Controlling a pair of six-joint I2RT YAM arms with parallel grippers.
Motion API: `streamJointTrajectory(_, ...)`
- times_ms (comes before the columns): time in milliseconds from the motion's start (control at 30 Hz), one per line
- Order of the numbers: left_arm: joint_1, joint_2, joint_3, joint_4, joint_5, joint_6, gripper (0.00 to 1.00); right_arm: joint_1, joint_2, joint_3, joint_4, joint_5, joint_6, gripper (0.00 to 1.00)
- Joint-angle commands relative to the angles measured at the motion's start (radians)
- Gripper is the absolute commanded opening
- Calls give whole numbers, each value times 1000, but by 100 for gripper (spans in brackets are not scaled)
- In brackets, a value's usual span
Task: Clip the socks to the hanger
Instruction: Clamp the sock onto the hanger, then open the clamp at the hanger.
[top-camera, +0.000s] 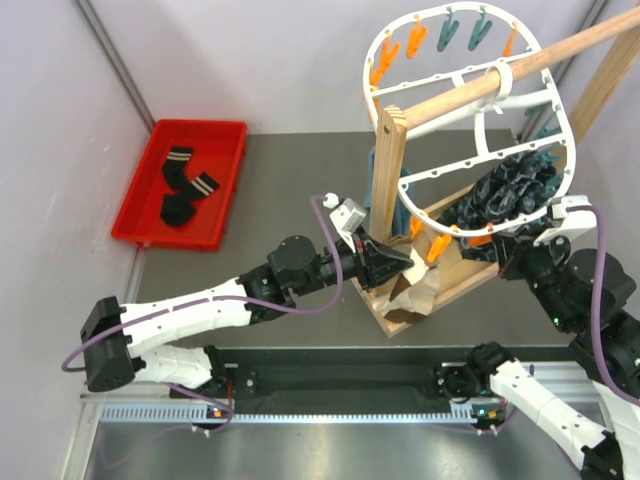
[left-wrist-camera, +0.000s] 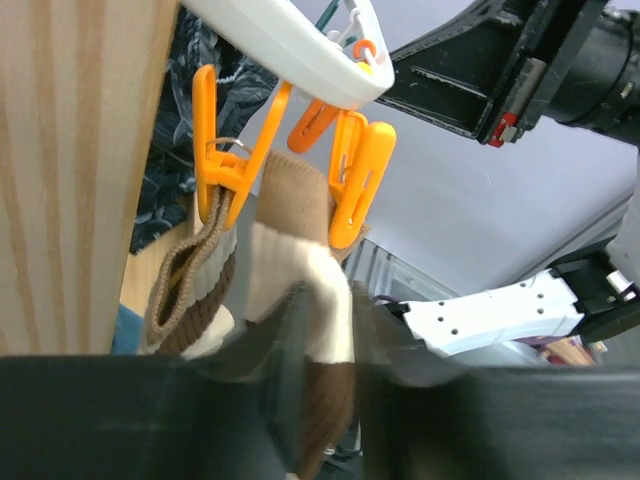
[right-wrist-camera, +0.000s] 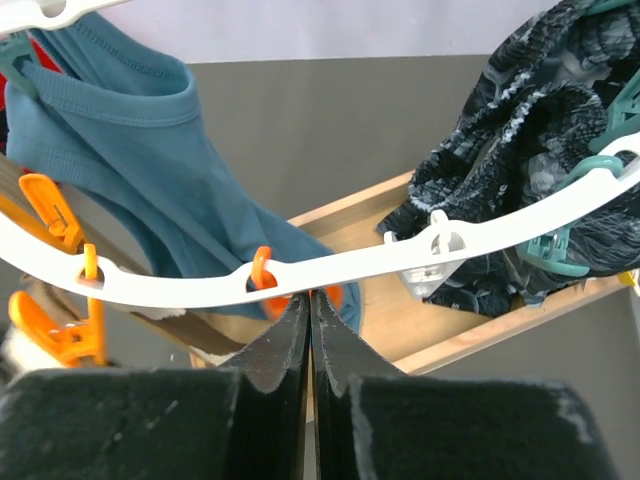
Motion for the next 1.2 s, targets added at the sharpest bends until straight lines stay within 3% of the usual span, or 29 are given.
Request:
streamJointTrajectory(0, -3, -36, 45, -9, -22, 10, 34, 10, 18, 56, 18, -32, 8, 0)
streamJointTrajectory(100, -3, -42, 59, -35, -37, 1, 51, 8, 37, 89, -22, -56, 11, 0)
streamJointTrajectory(200, -4, -51, 79, -58, -30, 0, 57, 11, 50, 117, -51, -67, 16, 0)
streamJointTrajectory(300, -4, -42, 91, -34, 22, -19, 54, 11, 56, 132, -60, -56, 17, 0)
streamJointTrajectory(333, -7, -32, 97, 1, 88, -27, 44, 10, 57, 137, -68, -56, 20, 0)
streamJointTrajectory(367, -12, -18, 114, 31, 127, -41, 40, 10, 59, 145, -68, -56, 24, 0)
streamJointTrajectory(433, -62, 37, 142, 72, 197, -29, 39, 10, 68, 163, -77, -64, 27, 0)
streamJointTrajectory(533, -171, 126, 255, 22, 178, 92, 42, 10, 94, 200, -100, -63, 39, 0)
streamJointTrajectory(633, -270, 203, 327, -8, 29, 230, 53, 10, 125, 273, -166, -24, 66, 1)
streamJointTrajectory(700, -335, 266, 349, 40, -158, 354, 59, 11, 157, 324, -235, 16, 80, 4)
streamJointTrajectory(800, -386, 373, 390, 107, -406, 500, 60, 10, 194, 433, -323, 65, 99, 13)
streamJointTrajectory(1000, -391, 615, 464, 374, -572, 740, 70, 10, 222, 547, -401, 123, 96, 26)
streamJointTrajectory(1167, -385, 868, 649, 583, -735, 1020, 83, 10, 205, 550, -415, 114, 83, 27)
